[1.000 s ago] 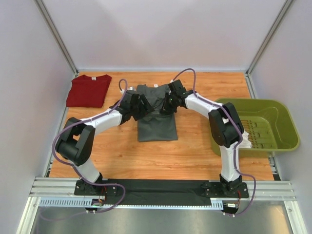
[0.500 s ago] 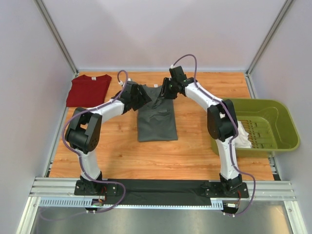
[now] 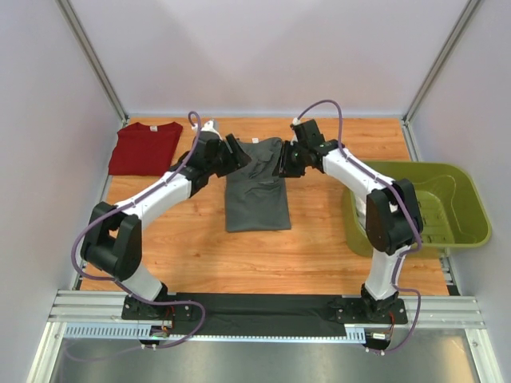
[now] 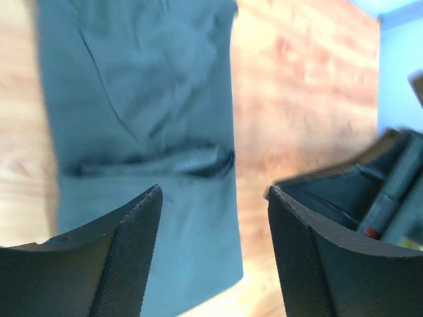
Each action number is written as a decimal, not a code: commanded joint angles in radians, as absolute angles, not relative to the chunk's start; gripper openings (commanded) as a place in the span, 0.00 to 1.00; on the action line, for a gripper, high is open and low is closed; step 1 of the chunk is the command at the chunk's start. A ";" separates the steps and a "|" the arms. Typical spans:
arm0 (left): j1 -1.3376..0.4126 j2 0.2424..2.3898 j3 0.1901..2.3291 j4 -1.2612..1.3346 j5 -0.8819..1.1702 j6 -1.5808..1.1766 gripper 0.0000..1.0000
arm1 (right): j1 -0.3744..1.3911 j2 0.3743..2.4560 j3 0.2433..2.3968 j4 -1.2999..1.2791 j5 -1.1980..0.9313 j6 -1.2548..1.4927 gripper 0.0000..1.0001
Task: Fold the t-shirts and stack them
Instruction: Fold the tshirt
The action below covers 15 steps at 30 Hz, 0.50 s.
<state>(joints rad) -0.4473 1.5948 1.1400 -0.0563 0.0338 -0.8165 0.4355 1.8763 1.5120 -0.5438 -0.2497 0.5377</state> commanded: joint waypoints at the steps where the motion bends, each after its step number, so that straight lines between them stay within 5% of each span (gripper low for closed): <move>1: -0.474 1.620 1.057 -0.020 0.067 -0.853 0.71 | 0.440 1.897 1.439 -0.459 -0.302 0.581 0.30; 15: -0.468 1.799 1.094 0.009 0.002 -0.861 0.65 | 0.442 2.157 1.631 -0.483 -0.295 0.574 0.26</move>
